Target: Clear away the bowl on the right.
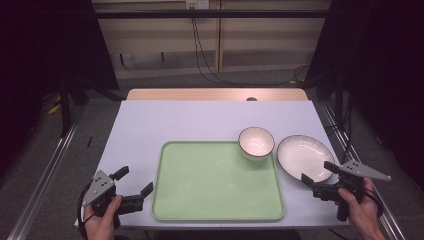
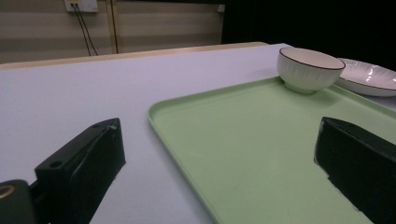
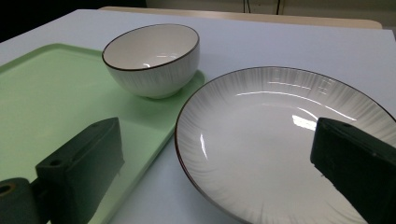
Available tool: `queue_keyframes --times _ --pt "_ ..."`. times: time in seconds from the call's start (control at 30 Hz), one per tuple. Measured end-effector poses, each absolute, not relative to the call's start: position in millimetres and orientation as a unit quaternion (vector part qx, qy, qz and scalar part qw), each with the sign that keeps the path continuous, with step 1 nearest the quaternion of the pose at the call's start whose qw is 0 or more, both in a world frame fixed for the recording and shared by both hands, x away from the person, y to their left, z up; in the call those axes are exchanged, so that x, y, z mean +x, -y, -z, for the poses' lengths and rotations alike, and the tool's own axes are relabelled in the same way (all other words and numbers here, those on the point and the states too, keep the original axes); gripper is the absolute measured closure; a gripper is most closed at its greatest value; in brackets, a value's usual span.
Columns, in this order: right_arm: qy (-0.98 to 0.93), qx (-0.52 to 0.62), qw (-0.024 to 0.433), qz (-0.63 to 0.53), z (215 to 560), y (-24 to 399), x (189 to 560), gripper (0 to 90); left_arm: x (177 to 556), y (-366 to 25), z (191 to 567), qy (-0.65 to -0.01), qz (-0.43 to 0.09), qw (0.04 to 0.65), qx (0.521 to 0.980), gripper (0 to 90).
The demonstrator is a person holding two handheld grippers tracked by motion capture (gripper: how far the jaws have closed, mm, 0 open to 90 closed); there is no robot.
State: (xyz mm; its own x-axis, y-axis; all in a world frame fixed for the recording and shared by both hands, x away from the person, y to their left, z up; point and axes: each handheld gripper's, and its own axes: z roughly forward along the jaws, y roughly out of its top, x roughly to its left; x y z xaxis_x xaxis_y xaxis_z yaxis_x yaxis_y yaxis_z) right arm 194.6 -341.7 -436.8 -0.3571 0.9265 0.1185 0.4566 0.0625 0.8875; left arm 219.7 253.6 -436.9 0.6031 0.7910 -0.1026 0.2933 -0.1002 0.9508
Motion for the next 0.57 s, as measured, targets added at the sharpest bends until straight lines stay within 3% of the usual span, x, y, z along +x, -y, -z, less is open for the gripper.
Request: queue_keyframes --times 0.3,0.57 --pt "-0.679 0.49 0.277 -0.471 442.8 343.4 180.7 0.5 219.3 -254.2 436.7 -0.385 -0.228 0.549 0.706 1.7" --pt "-0.711 0.456 0.268 -0.463 446.5 340.8 178.7 1.3 220.8 -254.3 436.8 -0.383 -0.225 0.55 0.707 1.7"
